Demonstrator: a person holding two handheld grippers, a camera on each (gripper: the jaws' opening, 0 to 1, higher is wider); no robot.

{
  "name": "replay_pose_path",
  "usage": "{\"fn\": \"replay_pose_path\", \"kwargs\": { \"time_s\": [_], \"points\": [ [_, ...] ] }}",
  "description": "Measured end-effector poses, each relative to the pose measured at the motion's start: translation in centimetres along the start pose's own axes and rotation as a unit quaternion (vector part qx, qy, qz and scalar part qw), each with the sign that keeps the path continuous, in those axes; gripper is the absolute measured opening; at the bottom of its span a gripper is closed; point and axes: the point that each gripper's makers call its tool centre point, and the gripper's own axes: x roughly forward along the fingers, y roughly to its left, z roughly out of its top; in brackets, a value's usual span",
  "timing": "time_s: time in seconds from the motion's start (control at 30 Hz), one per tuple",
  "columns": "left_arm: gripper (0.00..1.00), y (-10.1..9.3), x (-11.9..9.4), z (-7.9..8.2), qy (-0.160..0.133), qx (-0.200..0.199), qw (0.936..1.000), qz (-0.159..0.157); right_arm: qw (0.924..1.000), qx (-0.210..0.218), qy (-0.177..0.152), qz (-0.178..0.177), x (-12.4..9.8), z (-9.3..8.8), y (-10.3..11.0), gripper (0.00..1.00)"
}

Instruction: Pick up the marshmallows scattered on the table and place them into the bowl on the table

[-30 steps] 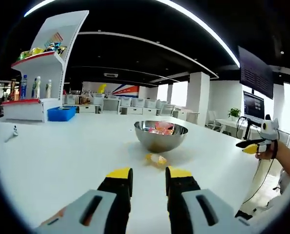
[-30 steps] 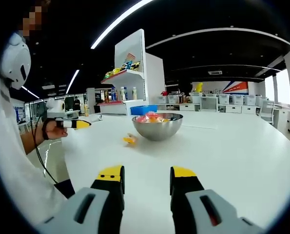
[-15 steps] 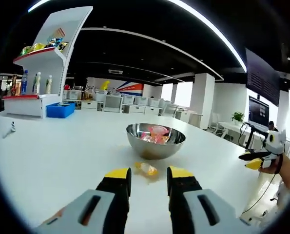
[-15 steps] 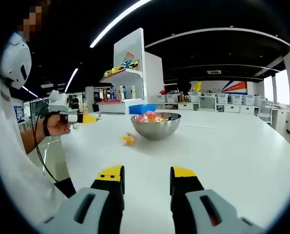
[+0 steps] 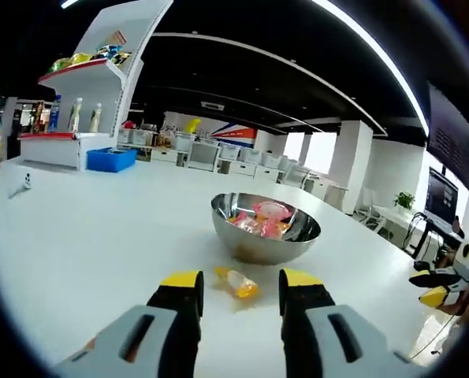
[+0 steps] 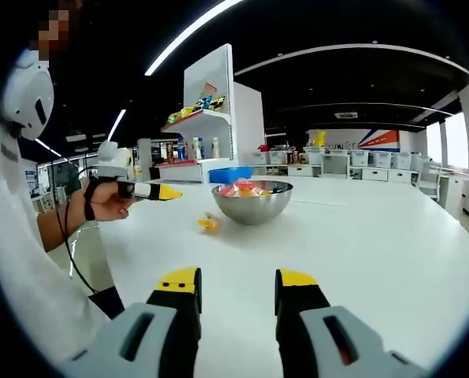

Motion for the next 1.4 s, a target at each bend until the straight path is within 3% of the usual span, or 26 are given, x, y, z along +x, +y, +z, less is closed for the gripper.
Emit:
{"fn": "replay_pose_path", "kwargs": {
  "time_s": [0.33,0.8,1.0,1.4],
  "points": [
    [0.41,-1.6,3.7,-2.3,0.03,0.009,0.9995,0.002,0.9999,-0.002,0.002,-0.011,-0.9,0.4,-0.9,0.37],
    [0.41,0.8,8.4,-5.3,0.082,0.003,0.9956,0.045,0.9998,-0.003,0.003,-0.017,-1.3,0.7,-1.8,0.37],
    [0.4,1.3,9.3,-5.5,0.088,-0.01,0.995,0.046,0.9998,-0.002,0.006,-0.021,-1.5,0.6,-2.1,0.37],
    [0.23,1.2,8.9,-6.0,0.089,-0.013,0.9955,0.031,0.9998,-0.002,0.008,-0.021,-1.2,0.5,-1.8,0.37]
  ]
}}
